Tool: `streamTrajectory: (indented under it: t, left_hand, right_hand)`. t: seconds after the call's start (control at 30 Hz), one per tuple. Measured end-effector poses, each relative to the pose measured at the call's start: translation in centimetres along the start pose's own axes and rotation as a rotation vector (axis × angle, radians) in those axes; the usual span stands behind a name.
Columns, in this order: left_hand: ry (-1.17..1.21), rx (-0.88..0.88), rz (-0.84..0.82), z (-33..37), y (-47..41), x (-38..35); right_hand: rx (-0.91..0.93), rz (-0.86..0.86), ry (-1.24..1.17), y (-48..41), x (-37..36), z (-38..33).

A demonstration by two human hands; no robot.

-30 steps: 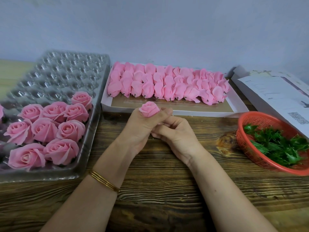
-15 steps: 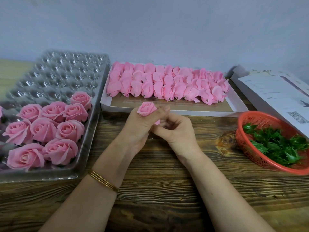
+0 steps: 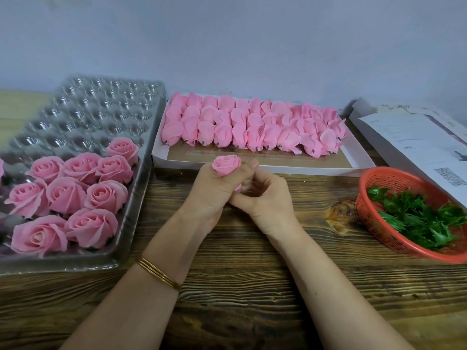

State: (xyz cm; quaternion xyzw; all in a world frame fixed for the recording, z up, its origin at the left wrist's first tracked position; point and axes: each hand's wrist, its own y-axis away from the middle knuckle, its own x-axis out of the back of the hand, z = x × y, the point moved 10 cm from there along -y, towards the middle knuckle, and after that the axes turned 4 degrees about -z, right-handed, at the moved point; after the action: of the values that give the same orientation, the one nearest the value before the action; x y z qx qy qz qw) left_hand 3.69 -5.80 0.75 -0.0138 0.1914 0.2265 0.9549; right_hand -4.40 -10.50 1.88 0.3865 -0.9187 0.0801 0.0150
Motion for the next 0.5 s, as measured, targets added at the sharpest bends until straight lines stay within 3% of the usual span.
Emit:
streamTrajectory:
  t: [0.13,0.3,0.5]
  left_hand:
    - [0.004,0.003,-0.054,0.3,-0.1,-0.2]
    - [-0.041,0.058,-0.11,-0.2,0.0,-0.5]
    - [-0.033,-0.018,-0.036,0.3,-0.1,0.1]
  right_hand:
    - [-0.023,-0.05,-0.065,0.0,-0.4,0.1]
    - [-0.218,-0.215,-0.399,0.1,-2.0,1.8]
    - [-0.122,-0.064,-0.2,-0.4,-0.2,1.8]
